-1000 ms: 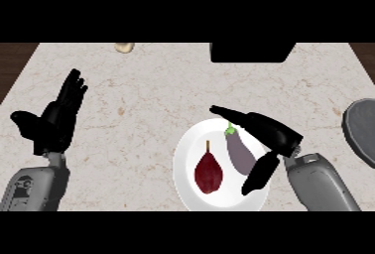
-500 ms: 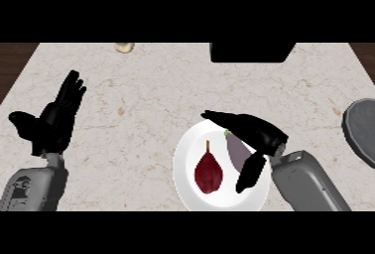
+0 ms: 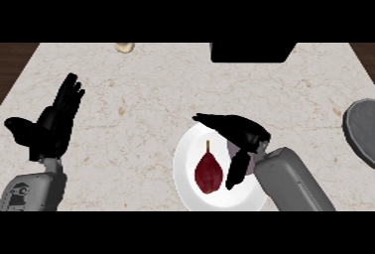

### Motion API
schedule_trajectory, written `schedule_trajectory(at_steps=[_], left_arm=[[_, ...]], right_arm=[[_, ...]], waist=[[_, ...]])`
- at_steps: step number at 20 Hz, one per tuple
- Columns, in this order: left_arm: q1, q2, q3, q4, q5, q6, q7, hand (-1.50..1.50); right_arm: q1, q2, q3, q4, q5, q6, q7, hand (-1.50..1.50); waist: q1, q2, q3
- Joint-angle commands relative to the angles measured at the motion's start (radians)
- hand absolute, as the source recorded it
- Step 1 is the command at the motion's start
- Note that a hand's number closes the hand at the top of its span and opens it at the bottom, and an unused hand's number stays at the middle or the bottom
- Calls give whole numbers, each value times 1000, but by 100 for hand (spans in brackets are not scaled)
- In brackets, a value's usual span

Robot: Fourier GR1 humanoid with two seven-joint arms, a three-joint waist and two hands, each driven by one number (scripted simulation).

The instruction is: Pick the pear from the plate and place it in the pan

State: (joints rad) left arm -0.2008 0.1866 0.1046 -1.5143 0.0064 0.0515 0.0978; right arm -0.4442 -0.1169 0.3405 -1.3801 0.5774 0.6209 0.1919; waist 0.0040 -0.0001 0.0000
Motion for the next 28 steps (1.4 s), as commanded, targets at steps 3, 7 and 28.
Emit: schedule_trajectory(at_steps=[3, 7, 28], left_arm=[[-60, 8, 28, 103, -10, -11, -55, 0], [-26, -40, -26, -5, -35, 22, 35, 0], [-85, 6, 37, 106, -14, -46, -37, 0]], right_arm=[[-17, -5, 3, 109, 93, -31, -108, -150], [2, 58, 16, 60, 109, 30, -9, -150], [57, 115, 81, 154, 292, -103, -257, 150]], waist=[[-2, 2, 0], [-2, 0, 0], [-4, 0, 0]])
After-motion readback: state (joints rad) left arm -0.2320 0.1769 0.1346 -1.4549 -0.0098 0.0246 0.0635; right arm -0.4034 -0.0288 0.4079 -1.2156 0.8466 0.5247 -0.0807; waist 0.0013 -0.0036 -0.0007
